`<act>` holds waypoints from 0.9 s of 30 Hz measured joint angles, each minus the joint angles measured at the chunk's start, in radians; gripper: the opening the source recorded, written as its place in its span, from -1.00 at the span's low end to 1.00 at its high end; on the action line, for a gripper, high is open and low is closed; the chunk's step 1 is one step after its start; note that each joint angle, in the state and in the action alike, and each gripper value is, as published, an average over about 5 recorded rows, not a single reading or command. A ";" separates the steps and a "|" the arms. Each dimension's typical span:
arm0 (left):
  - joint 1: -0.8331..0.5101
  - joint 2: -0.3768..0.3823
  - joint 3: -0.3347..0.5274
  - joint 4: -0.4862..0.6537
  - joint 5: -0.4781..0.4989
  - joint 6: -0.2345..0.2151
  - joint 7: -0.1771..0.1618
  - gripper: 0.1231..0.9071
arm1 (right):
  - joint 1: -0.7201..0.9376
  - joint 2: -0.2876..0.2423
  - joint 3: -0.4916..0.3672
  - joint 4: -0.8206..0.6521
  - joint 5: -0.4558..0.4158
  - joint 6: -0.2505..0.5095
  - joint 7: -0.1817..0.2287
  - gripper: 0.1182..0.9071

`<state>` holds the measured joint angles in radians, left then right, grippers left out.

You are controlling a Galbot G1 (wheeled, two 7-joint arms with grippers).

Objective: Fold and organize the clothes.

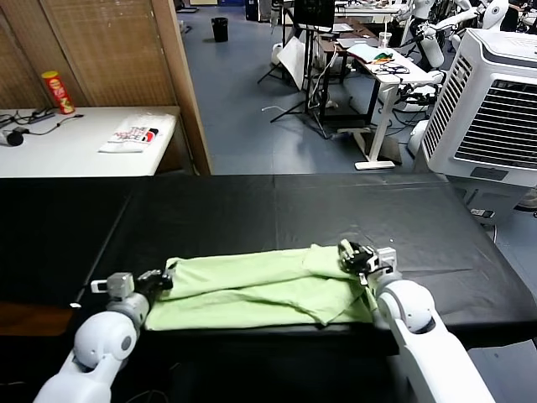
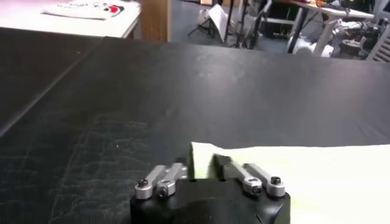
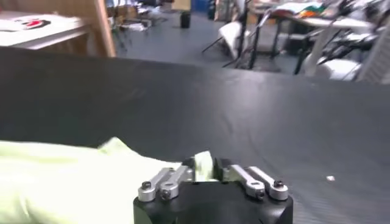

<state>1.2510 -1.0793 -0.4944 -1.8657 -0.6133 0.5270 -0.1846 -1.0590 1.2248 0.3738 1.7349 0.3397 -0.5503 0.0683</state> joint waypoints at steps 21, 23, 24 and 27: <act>0.003 0.039 -0.043 -0.024 0.035 -0.044 0.044 0.70 | -0.112 -0.043 0.078 0.158 0.070 0.000 -0.042 0.71; 0.031 0.033 -0.058 -0.050 0.032 -0.046 0.043 0.72 | -0.127 -0.044 0.086 0.180 0.075 0.000 -0.043 0.72; 0.048 0.028 -0.065 -0.064 0.033 -0.048 0.042 0.72 | -0.133 -0.045 0.089 0.191 0.078 0.000 -0.044 0.72; 0.103 0.006 -0.085 -0.106 0.047 -0.060 0.041 0.72 | -0.150 -0.048 0.097 0.217 0.085 0.001 -0.046 0.72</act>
<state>1.3540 -1.0735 -0.5795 -1.9714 -0.5662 0.4670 -0.1435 -1.2090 1.1772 0.4710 1.9518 0.4246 -0.5497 0.0222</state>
